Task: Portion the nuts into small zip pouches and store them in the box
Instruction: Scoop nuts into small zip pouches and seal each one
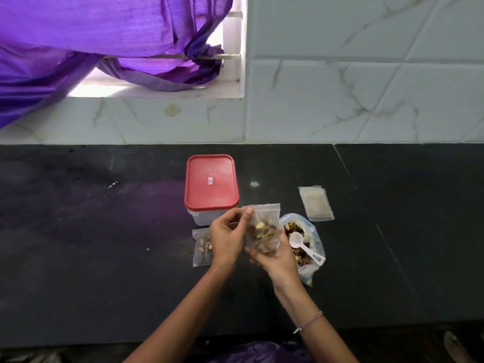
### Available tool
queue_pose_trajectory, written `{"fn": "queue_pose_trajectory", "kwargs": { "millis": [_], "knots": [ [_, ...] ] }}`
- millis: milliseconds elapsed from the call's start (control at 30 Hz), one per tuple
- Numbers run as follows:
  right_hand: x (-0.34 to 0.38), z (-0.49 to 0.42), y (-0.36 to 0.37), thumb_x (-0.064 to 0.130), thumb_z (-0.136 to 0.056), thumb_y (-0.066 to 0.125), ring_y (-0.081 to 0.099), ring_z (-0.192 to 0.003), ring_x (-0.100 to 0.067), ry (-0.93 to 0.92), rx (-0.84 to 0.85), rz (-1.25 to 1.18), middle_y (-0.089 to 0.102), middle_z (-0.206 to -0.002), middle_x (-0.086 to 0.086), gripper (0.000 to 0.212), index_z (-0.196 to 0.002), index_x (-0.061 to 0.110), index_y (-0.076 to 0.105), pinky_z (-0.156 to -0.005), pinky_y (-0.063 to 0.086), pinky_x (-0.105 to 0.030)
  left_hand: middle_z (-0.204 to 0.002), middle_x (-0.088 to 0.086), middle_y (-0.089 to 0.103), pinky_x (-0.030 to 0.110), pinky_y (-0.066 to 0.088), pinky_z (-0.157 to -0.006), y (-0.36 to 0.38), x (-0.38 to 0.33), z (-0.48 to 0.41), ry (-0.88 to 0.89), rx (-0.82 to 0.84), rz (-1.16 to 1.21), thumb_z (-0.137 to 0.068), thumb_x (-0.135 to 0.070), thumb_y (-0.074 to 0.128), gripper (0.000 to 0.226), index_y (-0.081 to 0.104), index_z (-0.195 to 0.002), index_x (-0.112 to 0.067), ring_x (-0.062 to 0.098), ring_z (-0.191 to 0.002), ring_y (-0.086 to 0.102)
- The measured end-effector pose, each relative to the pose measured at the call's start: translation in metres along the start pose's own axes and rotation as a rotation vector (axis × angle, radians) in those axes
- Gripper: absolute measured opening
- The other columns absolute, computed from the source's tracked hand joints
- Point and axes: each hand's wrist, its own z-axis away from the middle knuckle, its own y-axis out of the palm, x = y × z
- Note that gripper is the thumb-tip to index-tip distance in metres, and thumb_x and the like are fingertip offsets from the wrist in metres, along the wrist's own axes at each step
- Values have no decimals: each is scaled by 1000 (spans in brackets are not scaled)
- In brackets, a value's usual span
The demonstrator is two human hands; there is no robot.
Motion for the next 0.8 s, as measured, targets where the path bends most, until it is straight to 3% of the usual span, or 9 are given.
{"fn": "queue_pose_trajectory", "kwargs": {
  "millis": [133, 200, 300, 367, 467, 533, 600, 667, 800],
  "knots": [
    [-3, -1, -2, 14, -66, 85, 66, -100, -9, -138, -77, 193, 68, -109, 3, 66, -119, 28, 48, -84, 53, -29, -81, 3, 74, 39, 57, -75, 2, -2, -4, -20, -11, 3, -90, -18, 66, 10, 73, -84, -22, 19, -82, 70],
    [2, -1, -2, 25, -69, 80, 65, -100, -7, -138, -57, 152, 67, -108, 5, 56, -115, 28, 48, -86, 52, -28, -80, 4, 74, 38, 56, -74, 3, -5, -9, -26, -40, 3, -89, -17, 67, 10, 73, -83, -21, 17, -79, 69],
    [8, -3, -8, 17, -81, 68, 66, -81, -11, -91, -23, -62, 70, -95, -1, 34, -109, 24, 50, -71, 55, -26, -82, 7, 74, 39, 56, -75, 1, -9, -17, -31, -58, 20, -90, -18, 67, 8, 74, -85, -18, 18, -80, 69],
    [8, -3, -14, 7, -85, 65, 62, -71, -11, -100, -1, -30, 70, -85, -1, 29, -106, 22, 51, -65, 52, -22, -83, 6, 74, 41, 55, -77, -2, -9, -17, -31, -52, 9, -90, -19, 66, 9, 74, -87, -15, 17, -80, 68],
    [12, -7, -21, 19, -83, 67, 63, -85, -11, -91, 29, 47, 68, -92, 0, 30, -108, 24, 51, -76, 52, -24, -83, 3, 74, 40, 55, -78, -3, -7, -13, -31, -47, -1, -88, -20, 67, 7, 73, -86, -20, 16, -81, 68],
    [23, -13, -25, 37, -77, 65, 61, -100, -14, -103, 18, 59, 65, -103, 0, 41, -114, 26, 51, -90, 50, -31, -83, 4, 75, 39, 56, -77, -5, -7, -13, -33, -45, -18, -88, -20, 67, 7, 73, -85, -22, 17, -81, 69],
    [38, -22, -26, 44, -74, 64, 61, -107, -16, -135, 44, 72, 65, -110, -2, 49, -119, 25, 53, -94, 48, -34, -81, -1, 75, 34, 57, -75, -8, -8, -14, -38, -15, -35, -88, -15, 67, 9, 73, -85, -21, 14, -80, 70],
    [50, -28, -23, 43, -73, 67, 62, -106, -15, -137, 102, 137, 66, -110, -2, 51, -119, 23, 57, -91, 51, -32, -82, -3, 75, 29, 58, -74, -9, -9, -13, -48, 44, -43, -88, -11, 66, 10, 72, -90, -19, 12, -81, 70],
    [61, -34, -12, 26, -75, 72, 70, -90, -15, -106, 167, 168, 74, -91, -3, 28, -101, 16, 69, -76, 57, -26, -98, 7, 74, 31, 58, -80, -11, -11, -10, -63, 122, -36, -88, -13, 65, 19, 69, -106, -18, 19, -93, 70]
  ]
}}
